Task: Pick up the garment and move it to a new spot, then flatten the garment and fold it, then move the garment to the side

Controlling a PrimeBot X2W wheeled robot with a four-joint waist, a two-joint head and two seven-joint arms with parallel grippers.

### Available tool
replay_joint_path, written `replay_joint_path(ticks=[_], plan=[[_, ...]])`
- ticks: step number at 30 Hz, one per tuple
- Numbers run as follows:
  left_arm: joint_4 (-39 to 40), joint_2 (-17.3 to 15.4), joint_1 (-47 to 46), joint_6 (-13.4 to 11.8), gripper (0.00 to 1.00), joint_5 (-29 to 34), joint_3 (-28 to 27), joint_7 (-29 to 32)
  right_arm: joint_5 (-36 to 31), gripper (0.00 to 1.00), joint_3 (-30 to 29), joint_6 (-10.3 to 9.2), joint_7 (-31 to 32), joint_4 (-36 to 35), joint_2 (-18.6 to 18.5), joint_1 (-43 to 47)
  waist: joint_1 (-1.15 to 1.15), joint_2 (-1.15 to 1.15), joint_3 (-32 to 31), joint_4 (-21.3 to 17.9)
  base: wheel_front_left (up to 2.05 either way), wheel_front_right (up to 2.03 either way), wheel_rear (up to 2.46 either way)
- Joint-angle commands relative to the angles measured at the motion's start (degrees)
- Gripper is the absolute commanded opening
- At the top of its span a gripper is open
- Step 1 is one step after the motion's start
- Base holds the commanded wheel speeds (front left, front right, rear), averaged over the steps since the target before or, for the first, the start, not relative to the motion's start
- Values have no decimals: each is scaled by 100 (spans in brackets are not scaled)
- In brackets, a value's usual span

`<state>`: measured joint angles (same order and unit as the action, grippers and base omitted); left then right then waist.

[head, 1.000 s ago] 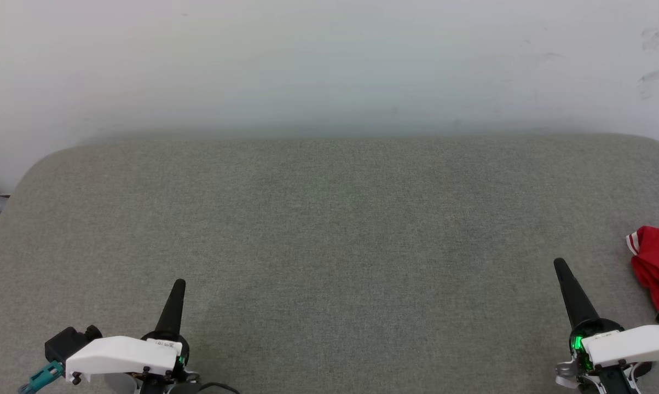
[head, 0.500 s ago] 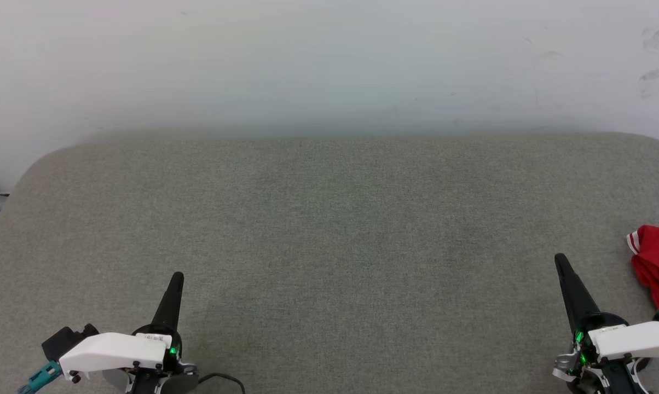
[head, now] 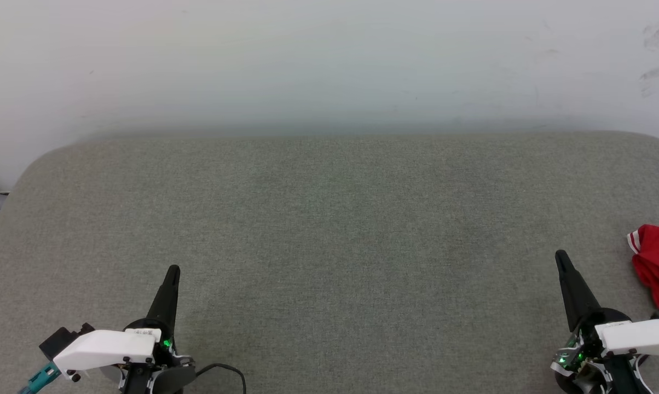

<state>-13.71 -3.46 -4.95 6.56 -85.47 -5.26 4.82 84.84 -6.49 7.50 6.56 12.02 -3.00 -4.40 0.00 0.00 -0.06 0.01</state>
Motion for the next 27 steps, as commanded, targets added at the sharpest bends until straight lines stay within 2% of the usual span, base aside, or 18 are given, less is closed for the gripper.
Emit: replay_joint_path(ticks=[1,18,27], plan=[[-4,6,-89,35,0,-73,-24,19,99,0,-5,-1,-10,18,14,-108,0,0,1,0,0,0,0],[-43,70,-161,109,0,-715,-154,199,778,0,-9,-2,-7,226,22,-235,0,0,24,-1,0,0,0],[-41,69,-156,104,0,-694,-151,199,764,0,-8,-2,-8,222,22,-224,0,0,24,-1,0,0,0]])
